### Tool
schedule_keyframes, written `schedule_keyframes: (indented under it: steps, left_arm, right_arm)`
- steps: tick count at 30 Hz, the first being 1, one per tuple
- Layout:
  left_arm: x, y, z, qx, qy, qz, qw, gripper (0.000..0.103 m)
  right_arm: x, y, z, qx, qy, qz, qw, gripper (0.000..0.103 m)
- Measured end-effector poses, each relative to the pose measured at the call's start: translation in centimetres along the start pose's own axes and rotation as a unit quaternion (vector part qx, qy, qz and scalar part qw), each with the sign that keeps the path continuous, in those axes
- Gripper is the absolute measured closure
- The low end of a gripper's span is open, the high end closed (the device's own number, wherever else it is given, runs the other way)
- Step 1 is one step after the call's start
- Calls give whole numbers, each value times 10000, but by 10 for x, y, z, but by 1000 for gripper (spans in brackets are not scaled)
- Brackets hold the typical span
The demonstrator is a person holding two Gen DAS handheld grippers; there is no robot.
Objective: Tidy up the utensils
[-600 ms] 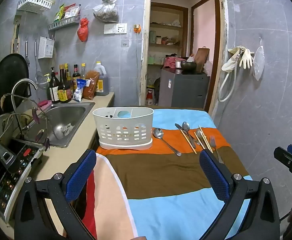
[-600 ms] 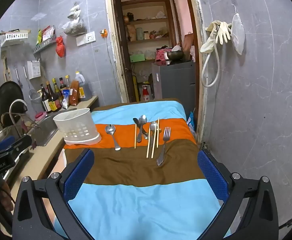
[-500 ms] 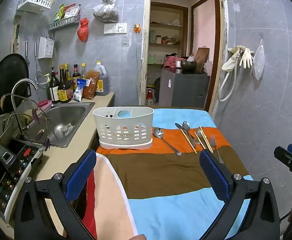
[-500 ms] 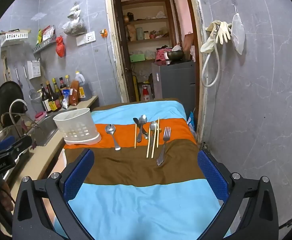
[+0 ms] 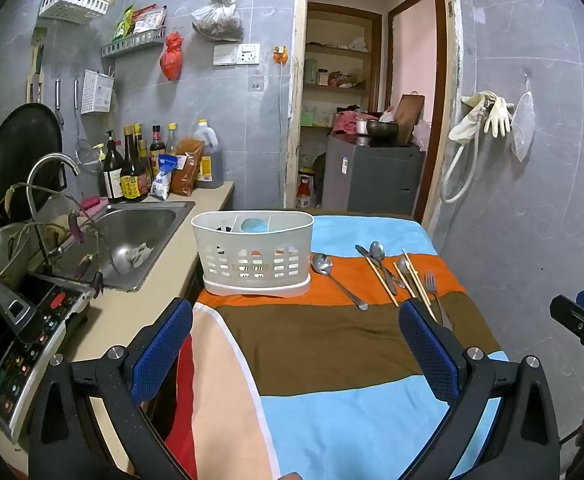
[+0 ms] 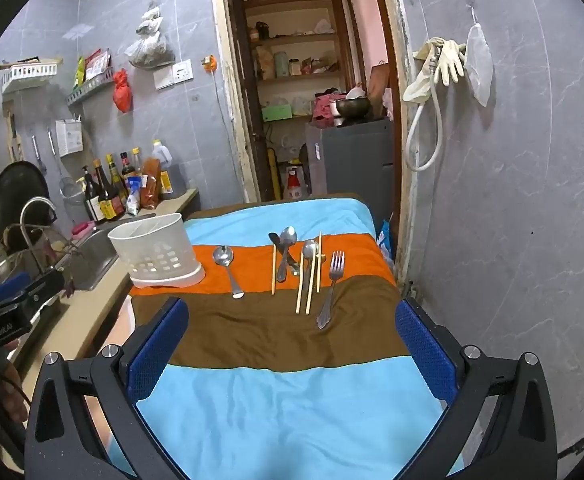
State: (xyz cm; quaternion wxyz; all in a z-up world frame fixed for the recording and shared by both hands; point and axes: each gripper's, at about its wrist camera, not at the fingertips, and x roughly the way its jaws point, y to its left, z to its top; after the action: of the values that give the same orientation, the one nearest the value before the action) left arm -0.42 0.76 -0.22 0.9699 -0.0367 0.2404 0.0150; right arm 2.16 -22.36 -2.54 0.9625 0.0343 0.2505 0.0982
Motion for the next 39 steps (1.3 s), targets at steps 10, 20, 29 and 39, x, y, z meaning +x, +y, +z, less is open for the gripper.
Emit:
schedule_keyframes:
  steps: [10, 20, 29, 39]
  left_arm:
    - [1, -1, 0, 53, 46, 22, 10000, 2]
    - [1, -2, 2, 46, 60, 26, 10000, 2]
    - [0, -3, 2, 50, 58, 30, 10000, 2]
    - [0, -3, 1, 55, 55, 30, 10000, 2]
  right_arm:
    - [0, 0, -1, 18, 3, -28, 10000, 0]
    - [-1, -1, 0, 25, 14, -6, 10000, 0]
    - [-2, -1, 0, 23, 9, -4, 10000, 0]
    - [-2, -1, -1, 24, 10, -9, 10000, 0]
